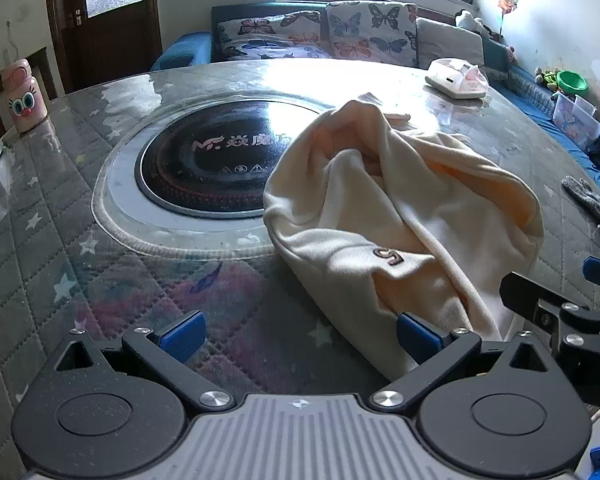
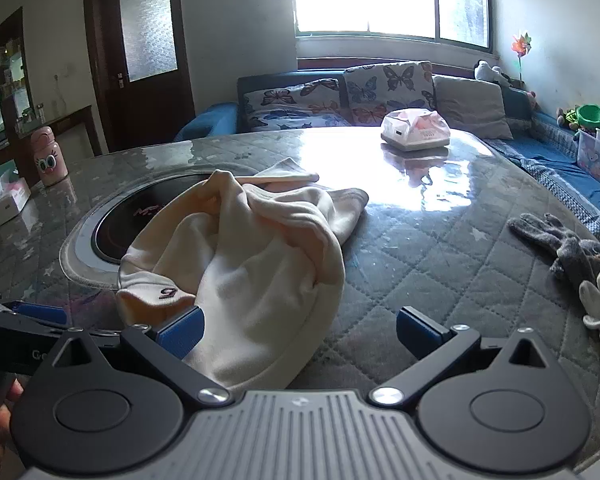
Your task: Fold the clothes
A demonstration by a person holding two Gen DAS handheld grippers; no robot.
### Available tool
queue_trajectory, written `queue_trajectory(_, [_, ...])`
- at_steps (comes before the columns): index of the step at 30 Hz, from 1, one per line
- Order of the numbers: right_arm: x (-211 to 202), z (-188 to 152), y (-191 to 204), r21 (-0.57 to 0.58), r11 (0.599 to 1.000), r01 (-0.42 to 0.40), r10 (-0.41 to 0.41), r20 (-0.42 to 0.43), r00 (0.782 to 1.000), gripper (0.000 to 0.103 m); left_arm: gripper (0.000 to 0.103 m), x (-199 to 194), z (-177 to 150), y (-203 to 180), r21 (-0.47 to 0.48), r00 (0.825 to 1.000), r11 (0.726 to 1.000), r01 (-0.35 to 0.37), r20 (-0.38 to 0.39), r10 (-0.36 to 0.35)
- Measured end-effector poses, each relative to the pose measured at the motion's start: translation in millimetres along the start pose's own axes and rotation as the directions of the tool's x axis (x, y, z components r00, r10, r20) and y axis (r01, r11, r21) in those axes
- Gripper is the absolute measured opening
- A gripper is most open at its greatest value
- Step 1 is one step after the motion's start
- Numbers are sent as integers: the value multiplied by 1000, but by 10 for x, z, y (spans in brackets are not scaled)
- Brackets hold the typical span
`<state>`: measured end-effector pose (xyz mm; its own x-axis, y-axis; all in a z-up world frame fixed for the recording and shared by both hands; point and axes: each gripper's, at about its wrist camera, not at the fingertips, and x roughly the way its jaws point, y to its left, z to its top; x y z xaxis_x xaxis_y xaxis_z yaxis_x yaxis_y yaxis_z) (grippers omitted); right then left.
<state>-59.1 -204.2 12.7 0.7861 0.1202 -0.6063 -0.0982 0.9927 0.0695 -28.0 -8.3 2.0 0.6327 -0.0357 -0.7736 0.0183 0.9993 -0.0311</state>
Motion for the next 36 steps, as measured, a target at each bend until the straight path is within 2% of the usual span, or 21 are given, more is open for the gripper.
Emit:
queue_trajectory(17, [214, 219, -4, -39, 999, -3, 4, 23, 1000, 103, 103, 175, 337, 74, 4, 999, 999, -32, 4, 32])
queue_trajectory(19, [243, 259, 7, -56, 998, -1, 3, 31, 1000, 103, 103, 195, 395, 91, 26, 1000, 1000, -10, 10, 10])
queue_trajectory(22, [309, 333, 21, -85, 996, 8, -4, 43, 999, 103, 103, 224, 481, 98, 40, 1000, 999, -17, 21, 16])
queue_trajectory(28, [407, 476, 29, -134, 991, 1, 6, 57, 998, 102, 103, 253, 637, 161, 28, 1000, 1000, 8, 18, -8])
queue_trajectory(36, [590, 616, 64, -216, 976, -25, 35, 39, 999, 92, 103, 92, 725, 296, 1, 995, 995, 96, 8, -96])
